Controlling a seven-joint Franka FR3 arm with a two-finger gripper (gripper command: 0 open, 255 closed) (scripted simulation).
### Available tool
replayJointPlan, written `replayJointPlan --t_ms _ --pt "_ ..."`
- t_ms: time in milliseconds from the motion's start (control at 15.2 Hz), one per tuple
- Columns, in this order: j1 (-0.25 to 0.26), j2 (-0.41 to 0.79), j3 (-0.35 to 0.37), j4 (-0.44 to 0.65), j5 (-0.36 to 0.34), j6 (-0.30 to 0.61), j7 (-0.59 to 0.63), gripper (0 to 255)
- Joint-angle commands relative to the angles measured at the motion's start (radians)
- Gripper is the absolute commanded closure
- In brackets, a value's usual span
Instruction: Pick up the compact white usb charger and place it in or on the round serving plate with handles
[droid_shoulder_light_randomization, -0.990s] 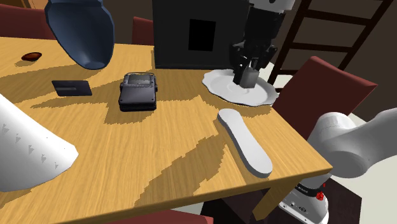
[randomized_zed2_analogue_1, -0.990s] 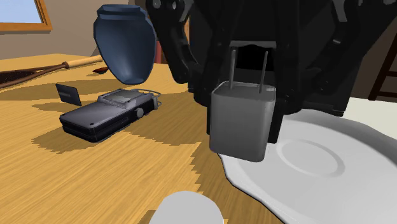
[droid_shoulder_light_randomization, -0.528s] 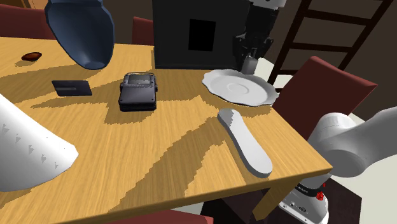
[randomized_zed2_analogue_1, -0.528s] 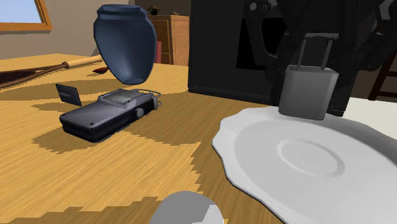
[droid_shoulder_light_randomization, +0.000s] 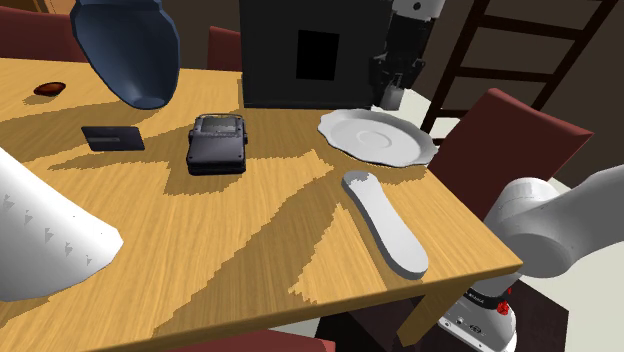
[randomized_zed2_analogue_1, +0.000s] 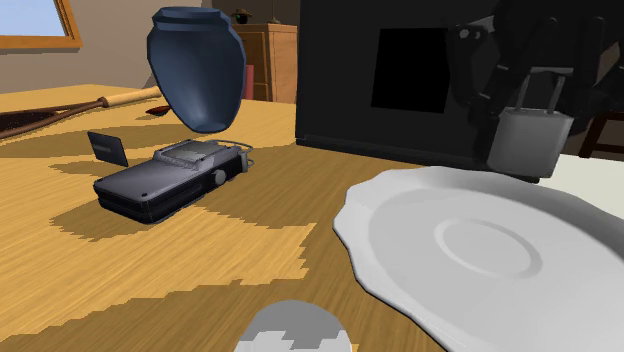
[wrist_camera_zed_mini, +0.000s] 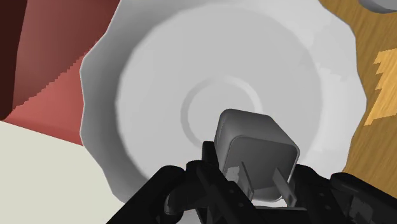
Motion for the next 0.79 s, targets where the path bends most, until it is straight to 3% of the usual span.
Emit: replayJointPlan --t_ms 0,726 --pt "-0.001 -0.004 -0.003 -0.029 -0.002 0.025 -0.004 255" --pt "-0.002 -0.029 -0.004 -0.181 -0.003 0.153 -0.002 255"
